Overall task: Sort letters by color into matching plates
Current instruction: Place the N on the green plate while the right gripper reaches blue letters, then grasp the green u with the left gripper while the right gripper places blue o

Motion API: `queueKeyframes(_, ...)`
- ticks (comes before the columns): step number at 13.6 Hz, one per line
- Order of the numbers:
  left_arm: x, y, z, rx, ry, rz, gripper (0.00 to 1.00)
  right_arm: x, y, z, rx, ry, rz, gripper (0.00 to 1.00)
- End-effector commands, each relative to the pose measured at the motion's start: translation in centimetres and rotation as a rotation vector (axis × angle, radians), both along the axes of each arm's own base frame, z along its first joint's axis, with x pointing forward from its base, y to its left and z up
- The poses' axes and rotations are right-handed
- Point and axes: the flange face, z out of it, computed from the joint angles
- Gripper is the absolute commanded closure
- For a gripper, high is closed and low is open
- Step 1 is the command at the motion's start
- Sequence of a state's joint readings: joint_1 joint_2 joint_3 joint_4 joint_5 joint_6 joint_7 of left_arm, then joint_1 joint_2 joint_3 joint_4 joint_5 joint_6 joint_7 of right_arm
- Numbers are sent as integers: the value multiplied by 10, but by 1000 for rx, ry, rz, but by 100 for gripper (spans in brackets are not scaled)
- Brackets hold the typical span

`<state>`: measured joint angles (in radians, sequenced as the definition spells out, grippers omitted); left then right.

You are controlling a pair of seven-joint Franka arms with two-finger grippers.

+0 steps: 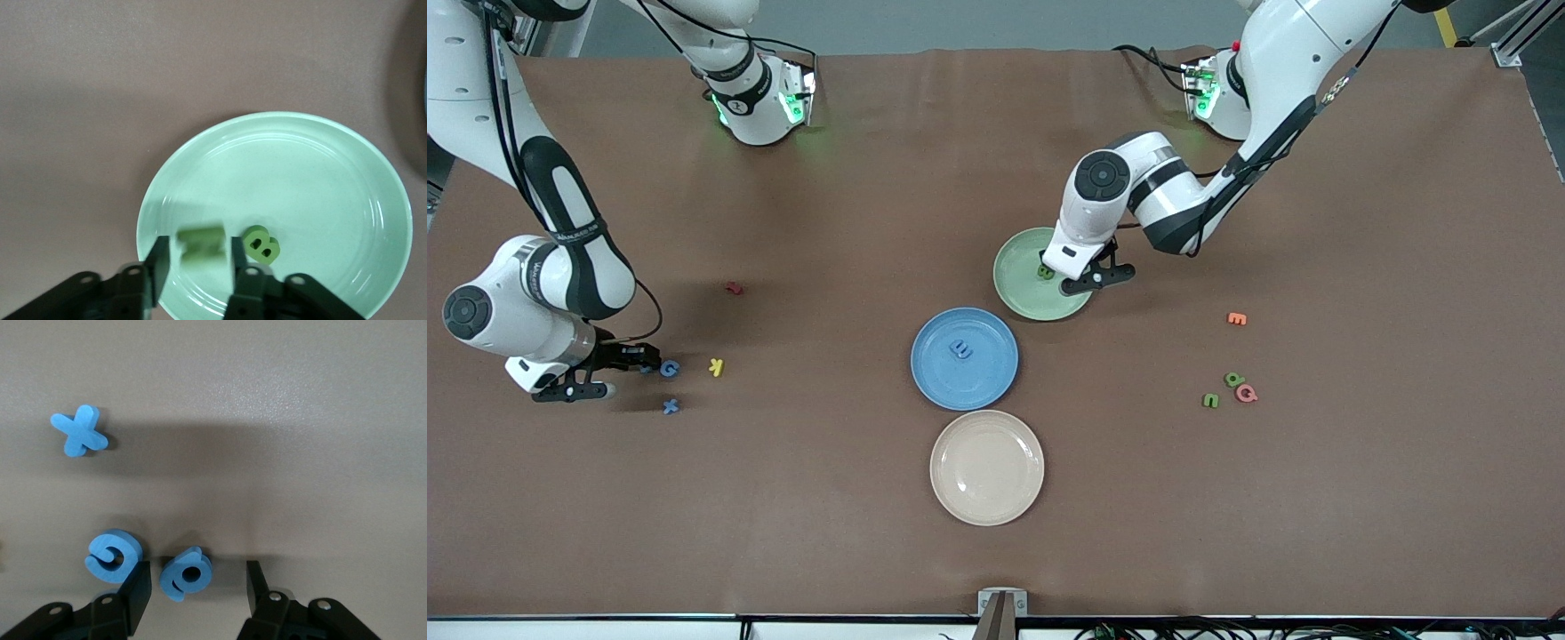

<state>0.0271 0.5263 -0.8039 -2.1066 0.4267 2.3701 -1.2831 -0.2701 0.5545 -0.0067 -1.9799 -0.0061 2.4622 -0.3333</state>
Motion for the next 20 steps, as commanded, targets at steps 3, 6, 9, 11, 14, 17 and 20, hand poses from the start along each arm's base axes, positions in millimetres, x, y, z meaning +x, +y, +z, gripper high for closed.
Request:
queueKeyframes(3,30,8,24,-12,-58,61,0,-3,0,-4,-3,-4,16,51)
queueKeyframes(6,88,62,45,-24,-108,131,0,-3,1,-6,-4,-4,19,63)
queueKeyframes(9,138,111,60,-52,-142,216,0,-2,3,-5,-2,-1,20,73)
queueKeyframes(11,169,150,56,-40,-166,224,1,3,7,6,-5,-11,22,77)
queueKeyframes(14,198,193,31,-2,-173,210,3,13,19,37,-11,-30,42,80)
queueKeyframes(17,214,216,6,32,-182,222,10,28,49,85,-10,5,43,80)
queueKeyframes(20,227,226,-11,43,-186,206,18,37,110,123,-21,63,-33,80)
